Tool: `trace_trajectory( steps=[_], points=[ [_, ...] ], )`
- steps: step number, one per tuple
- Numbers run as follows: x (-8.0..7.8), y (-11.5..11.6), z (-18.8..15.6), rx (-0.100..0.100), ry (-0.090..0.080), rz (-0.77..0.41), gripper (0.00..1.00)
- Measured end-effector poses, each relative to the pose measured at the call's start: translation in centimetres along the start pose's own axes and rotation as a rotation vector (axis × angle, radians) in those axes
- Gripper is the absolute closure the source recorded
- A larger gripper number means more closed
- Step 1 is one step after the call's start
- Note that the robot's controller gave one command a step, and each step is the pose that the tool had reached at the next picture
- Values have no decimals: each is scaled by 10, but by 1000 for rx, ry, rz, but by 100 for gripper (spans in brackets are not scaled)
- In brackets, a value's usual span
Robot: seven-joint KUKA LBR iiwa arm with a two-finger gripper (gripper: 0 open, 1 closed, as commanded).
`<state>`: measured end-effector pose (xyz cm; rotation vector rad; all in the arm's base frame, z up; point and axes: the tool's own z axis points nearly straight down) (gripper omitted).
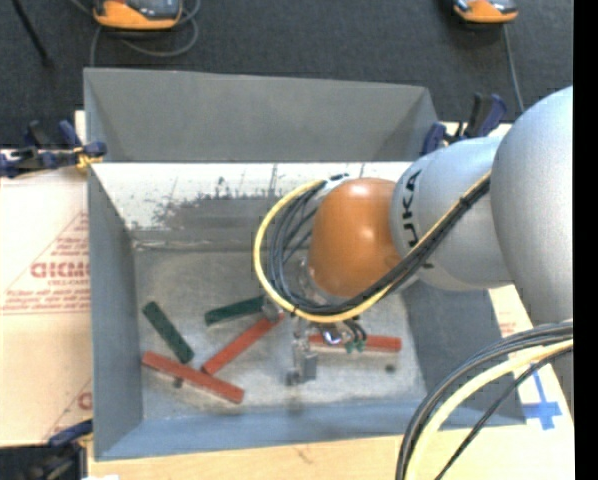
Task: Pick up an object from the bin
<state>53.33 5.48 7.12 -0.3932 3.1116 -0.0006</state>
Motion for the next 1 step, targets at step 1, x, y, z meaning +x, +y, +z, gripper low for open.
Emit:
trace_trajectory(
  steps=[1],
  points=[
    [-1,-54,-93,4,-5,-177,0]
  ],
)
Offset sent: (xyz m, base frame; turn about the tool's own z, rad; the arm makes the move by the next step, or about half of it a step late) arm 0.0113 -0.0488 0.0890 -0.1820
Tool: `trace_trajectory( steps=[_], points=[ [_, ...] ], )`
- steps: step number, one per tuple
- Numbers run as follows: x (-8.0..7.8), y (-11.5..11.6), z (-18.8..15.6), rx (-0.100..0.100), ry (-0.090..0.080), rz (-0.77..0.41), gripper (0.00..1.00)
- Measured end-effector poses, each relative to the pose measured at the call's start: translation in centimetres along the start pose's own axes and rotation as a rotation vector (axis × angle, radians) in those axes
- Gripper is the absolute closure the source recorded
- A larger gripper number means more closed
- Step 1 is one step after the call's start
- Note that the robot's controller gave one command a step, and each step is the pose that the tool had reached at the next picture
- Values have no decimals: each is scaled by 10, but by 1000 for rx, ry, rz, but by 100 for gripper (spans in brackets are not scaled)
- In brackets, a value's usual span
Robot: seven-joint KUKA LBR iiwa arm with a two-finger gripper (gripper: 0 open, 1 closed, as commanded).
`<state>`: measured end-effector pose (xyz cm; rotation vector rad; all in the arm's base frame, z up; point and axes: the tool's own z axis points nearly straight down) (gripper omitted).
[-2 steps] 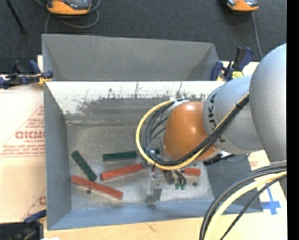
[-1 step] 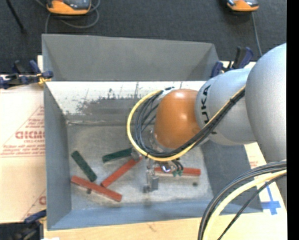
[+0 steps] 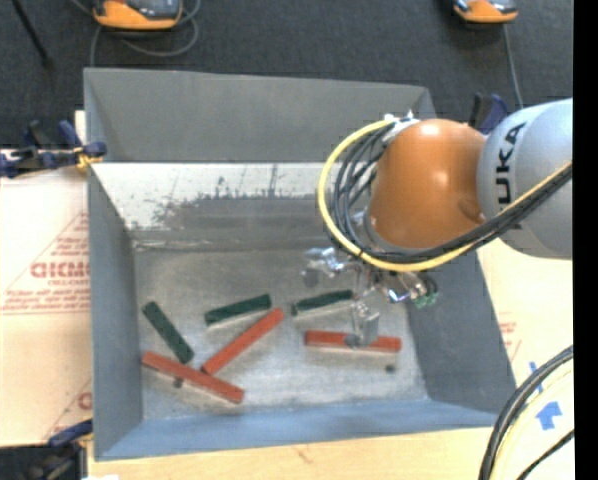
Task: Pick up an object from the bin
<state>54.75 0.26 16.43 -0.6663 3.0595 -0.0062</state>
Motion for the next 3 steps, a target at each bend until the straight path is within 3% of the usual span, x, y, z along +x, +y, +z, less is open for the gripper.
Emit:
trace_trajectory(
  steps=[1,2,3],
  points=[
    [-7,-34,98,-8,11,16,0],
    [-11,-35,90,-2,2,20,100],
    [-44,-58,-37,1,-3,16,100]
  ],
)
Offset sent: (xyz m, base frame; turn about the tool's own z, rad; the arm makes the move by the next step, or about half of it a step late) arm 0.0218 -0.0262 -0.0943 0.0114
